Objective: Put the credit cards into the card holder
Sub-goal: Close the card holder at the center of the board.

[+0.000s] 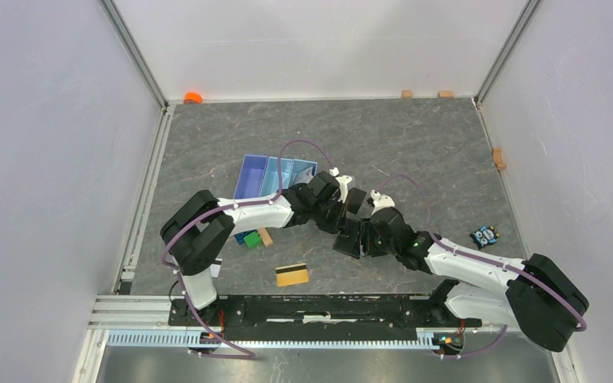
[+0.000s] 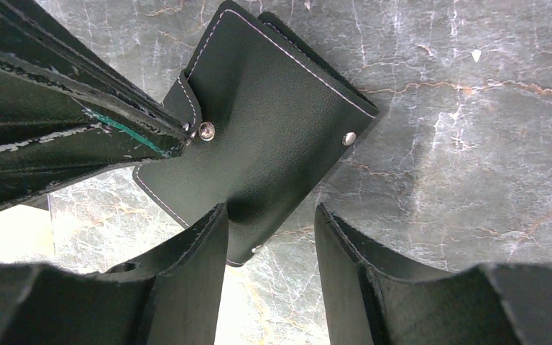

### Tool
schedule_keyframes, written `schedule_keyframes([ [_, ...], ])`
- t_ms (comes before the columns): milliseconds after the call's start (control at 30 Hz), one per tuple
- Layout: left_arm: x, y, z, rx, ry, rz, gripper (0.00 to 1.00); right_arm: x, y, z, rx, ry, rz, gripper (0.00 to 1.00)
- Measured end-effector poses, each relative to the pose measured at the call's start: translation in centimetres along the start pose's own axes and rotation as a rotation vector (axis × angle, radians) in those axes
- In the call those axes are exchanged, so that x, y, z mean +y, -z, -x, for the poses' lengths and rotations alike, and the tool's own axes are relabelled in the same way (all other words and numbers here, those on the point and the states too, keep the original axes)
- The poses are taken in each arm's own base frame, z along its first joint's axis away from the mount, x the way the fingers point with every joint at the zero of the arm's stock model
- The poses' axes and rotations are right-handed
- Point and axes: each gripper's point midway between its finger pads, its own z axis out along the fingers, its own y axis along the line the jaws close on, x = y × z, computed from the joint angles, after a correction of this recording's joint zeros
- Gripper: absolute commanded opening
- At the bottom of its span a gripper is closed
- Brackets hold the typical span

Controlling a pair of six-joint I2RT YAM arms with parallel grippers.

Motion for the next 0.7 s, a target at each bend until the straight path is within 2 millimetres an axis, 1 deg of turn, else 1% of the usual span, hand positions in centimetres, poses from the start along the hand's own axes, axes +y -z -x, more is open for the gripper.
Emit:
schedule_keyframes([
  [233,0.11,-0.53,-0.23,0.008,0.001,-0.007,0.02,0.00,-0.01,0.00,0.000,0.000,0.000,0.52],
  [700,-0.05,-0.84,-0.15,0.006,0.000,-0.025,0.02,0.02,-0.03,-0.01,0.000,0.000,0.001,0.53],
])
